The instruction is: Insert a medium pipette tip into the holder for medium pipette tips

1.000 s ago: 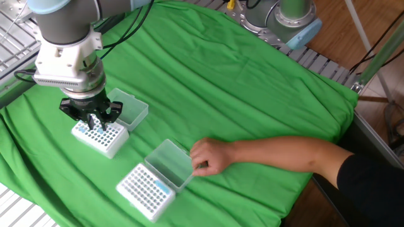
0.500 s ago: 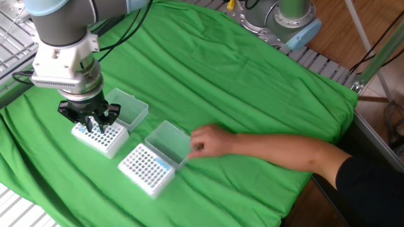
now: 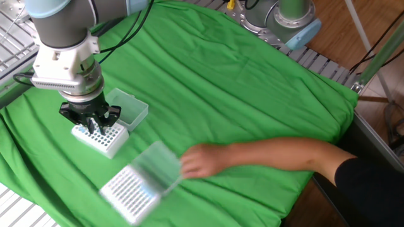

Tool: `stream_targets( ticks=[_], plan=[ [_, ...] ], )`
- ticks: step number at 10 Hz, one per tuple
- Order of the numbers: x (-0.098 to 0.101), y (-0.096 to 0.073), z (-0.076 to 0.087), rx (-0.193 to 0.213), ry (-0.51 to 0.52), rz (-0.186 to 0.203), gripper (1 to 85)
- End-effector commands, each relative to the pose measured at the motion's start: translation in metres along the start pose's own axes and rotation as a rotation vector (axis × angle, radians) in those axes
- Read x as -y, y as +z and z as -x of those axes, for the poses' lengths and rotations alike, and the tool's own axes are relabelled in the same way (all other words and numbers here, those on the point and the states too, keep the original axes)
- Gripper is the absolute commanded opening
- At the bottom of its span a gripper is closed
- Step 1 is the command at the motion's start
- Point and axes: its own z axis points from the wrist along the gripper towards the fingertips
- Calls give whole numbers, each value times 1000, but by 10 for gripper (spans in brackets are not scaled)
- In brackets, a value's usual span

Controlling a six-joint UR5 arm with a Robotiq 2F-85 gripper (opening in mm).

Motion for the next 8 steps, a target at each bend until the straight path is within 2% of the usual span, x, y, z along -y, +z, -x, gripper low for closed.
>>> stream_targets(
  ticks=[1,4,6,8],
  plan=[
    [0,3,2,17,16,4,290],
    [-1,5,4,21,39,5,250],
    [-1,5,2,15,62,8,170],
    [-1,3,1,11,77,5,130]
  ],
)
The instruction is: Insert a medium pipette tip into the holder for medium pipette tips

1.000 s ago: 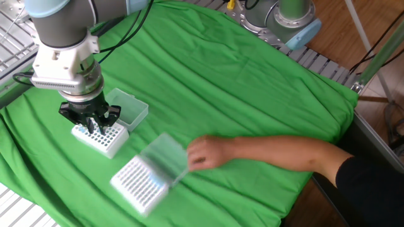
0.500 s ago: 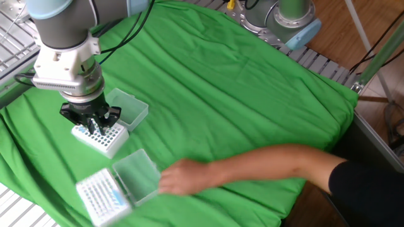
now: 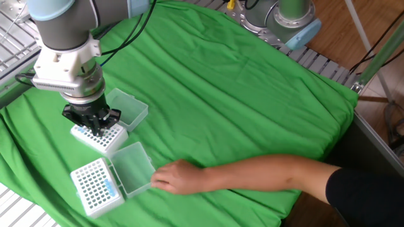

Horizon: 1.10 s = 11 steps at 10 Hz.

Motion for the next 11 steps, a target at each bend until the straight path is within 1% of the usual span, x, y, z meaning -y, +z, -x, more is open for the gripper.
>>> stream_targets(
  ticks=[1,4,6,7,9,11],
  plan=[
    [0,-5,-1,-5,35,5,117],
    [-3,-22,-1,-34,46,10,97],
    [-8,-39,0,-56,52,20,90],
    [-9,-50,2,-67,53,18,87],
    [-13,-74,13,-86,54,4,80],
    [-22,-93,25,-102,79,0,50]
  ],
)
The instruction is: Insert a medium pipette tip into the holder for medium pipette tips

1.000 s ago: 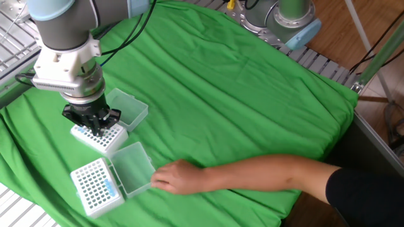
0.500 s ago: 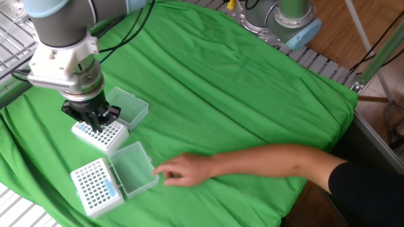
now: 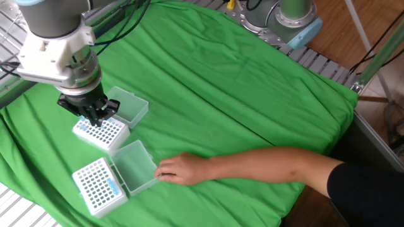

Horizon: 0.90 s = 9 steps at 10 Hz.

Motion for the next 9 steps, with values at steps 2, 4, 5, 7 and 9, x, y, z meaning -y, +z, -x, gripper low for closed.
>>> stream_targets(
  ticks=[2,4,5,7,9],
  plan=[
    [-28,-42,22,-16,66,20,43],
    [-41,-50,38,-24,89,19,40],
    [-47,-46,52,-8,95,16,40],
    [-50,-32,74,23,87,12,40],
    [-55,-19,88,32,89,-3,37]
  ],
)
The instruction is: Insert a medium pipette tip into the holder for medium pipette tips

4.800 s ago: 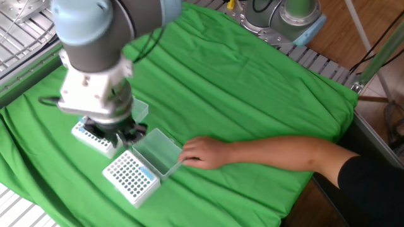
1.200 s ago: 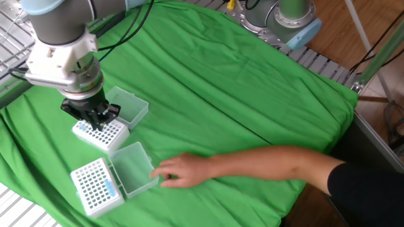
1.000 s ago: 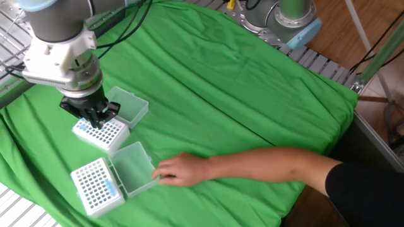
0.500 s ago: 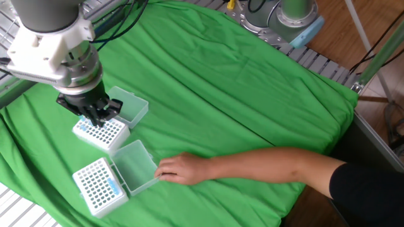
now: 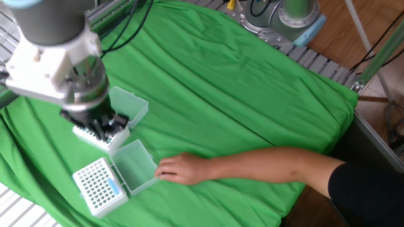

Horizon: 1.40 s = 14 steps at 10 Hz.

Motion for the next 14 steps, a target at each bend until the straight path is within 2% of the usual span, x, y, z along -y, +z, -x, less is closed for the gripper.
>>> stream_targets(
  ticks=[1,4,9,12,14],
  plan=[
    [-11,16,28,33,0,-3,37],
    [-8,27,46,62,-7,-12,33],
    [-8,34,67,106,-5,-11,33],
    [-8,35,69,109,0,-12,27],
    [-7,35,65,100,1,-14,23]
  ],
)
